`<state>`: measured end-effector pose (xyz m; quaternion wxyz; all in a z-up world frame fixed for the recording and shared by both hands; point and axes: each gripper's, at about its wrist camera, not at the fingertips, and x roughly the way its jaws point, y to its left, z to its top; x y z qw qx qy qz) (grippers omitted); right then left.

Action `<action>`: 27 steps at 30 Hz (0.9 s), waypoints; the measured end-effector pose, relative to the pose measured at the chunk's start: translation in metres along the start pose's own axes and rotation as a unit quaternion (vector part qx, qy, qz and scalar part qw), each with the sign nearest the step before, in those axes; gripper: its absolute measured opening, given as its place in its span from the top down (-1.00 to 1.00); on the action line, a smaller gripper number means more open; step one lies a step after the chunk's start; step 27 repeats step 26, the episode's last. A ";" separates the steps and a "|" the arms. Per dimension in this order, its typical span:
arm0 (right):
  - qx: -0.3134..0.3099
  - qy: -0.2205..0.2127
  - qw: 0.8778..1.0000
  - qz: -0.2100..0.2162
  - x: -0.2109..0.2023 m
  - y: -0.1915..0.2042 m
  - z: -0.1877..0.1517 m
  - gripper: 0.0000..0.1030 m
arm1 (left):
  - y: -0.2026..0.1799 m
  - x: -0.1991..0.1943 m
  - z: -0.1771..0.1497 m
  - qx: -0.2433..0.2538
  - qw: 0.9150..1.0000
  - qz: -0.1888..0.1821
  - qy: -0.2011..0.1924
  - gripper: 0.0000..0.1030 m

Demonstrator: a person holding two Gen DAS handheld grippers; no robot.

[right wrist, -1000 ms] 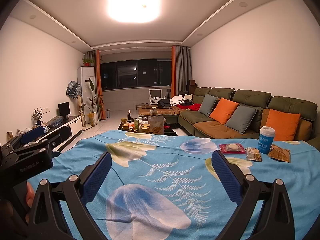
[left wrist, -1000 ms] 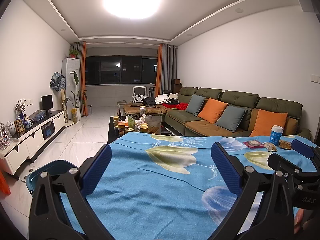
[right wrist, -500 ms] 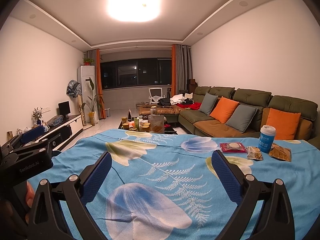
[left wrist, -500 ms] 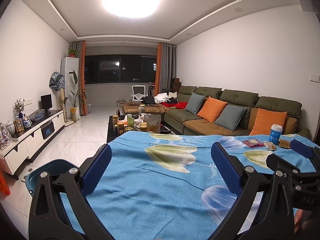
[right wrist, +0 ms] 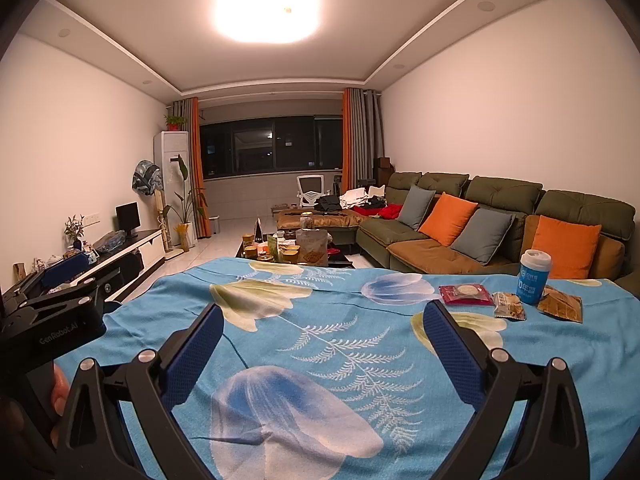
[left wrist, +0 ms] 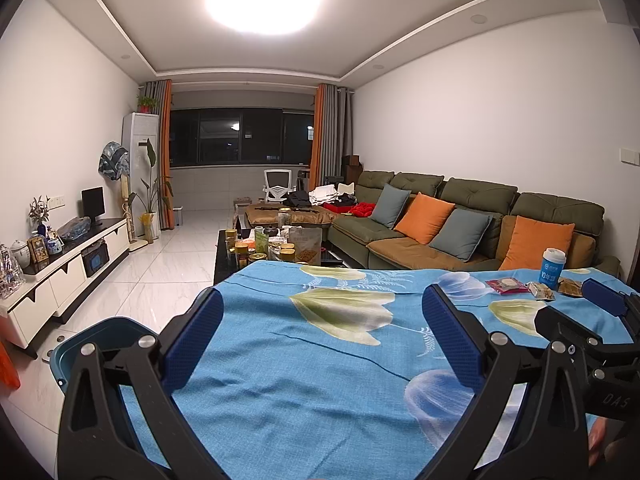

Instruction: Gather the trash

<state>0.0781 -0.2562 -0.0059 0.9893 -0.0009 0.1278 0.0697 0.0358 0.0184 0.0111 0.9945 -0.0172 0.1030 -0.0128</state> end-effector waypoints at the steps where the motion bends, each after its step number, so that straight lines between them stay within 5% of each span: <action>1: 0.000 0.000 1.000 0.000 0.000 0.000 0.000 -0.87 | 0.000 0.000 0.000 -0.001 1.000 0.000 0.000 -0.89; 17: 0.001 0.002 1.000 -0.002 0.001 -0.001 -0.001 -0.87 | -0.005 0.003 -0.005 0.001 1.000 -0.017 0.005 -0.89; 27: 0.011 0.051 0.999 -0.014 0.012 -0.027 0.004 -0.87 | -0.002 0.072 -0.009 0.018 0.988 -0.033 0.152 -0.90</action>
